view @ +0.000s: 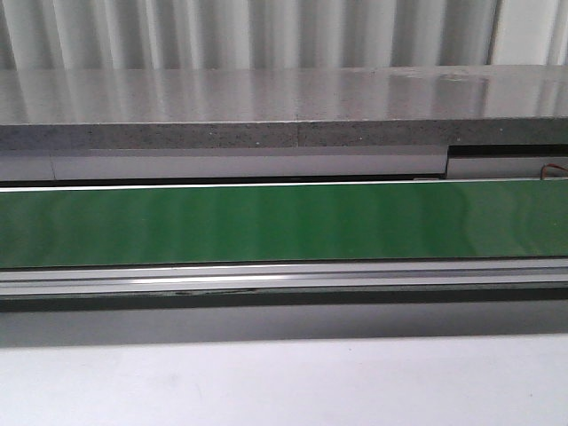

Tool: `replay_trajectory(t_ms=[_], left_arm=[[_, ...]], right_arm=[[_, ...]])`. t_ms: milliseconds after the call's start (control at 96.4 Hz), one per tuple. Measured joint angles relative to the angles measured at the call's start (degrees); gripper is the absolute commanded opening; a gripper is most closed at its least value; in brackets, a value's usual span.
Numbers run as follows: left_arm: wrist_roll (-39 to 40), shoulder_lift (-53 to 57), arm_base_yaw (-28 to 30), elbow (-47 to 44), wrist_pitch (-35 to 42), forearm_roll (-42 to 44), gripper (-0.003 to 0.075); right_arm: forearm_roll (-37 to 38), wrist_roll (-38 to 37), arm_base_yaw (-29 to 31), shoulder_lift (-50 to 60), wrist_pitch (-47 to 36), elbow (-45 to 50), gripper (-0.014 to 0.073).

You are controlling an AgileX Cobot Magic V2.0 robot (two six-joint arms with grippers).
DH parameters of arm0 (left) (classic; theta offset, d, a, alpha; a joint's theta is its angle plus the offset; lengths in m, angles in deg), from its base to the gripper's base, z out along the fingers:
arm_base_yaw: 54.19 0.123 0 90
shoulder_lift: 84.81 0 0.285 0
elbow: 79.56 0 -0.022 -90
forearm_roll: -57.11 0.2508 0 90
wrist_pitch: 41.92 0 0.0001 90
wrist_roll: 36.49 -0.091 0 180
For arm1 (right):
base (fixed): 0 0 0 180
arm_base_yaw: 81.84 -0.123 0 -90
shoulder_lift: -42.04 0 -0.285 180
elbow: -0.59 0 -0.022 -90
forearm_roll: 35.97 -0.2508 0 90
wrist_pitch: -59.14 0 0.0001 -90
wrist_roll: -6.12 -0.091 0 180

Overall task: Move button from right to left
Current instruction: 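Lift the button with the left gripper and carry it over the blue tray, then lower the button into the blue tray and open the left gripper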

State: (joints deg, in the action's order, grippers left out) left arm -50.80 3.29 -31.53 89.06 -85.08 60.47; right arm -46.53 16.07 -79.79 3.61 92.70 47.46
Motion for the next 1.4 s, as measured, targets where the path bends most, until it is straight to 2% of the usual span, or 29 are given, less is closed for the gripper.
replay_trajectory(t_ms=[93, 104, 301, 633, 1203, 1297, 1400], left_arm=[[-0.3, -3.0, 0.1, 0.0, 2.4, 2.2, -0.002], [-1.7, -11.4, 0.1, 0.0, 7.9, 1.5, -0.002], [-7.6, -15.6, 0.1, 0.0, 9.7, -1.0, -0.002], [-17.1, -19.8, 0.5, 0.0, 9.9, -3.4, -0.002], [-22.6, -21.5, 1.1, 0.0, 9.4, -5.1, -0.0018], [-23.5, -21.5, 2.1, 0.0, 9.0, -5.5, 0.0016], [-24.7, -21.5, 3.2, 0.0, 8.6, -6.6, 0.0124]], right_arm=[[0.0, 0.0, 0.0, 0.0, 0.0, 0.0, -0.0067], [0.0, 0.0, 0.0, 0.0, 0.0, 0.0, -0.0067], [0.0, 0.0, 0.0, 0.0, 0.0, 0.0, -0.0067], [0.0, 0.0, 0.0, 0.0, 0.0, 0.0, -0.0067], [0.0, 0.0, 0.0, 0.0, 0.0, 0.0, -0.0067], [0.0, 0.0, 0.0, 0.0, 0.0, 0.0, -0.0067], [0.0, 0.0, 0.0, 0.0, 0.0, 0.0, -0.0067]])
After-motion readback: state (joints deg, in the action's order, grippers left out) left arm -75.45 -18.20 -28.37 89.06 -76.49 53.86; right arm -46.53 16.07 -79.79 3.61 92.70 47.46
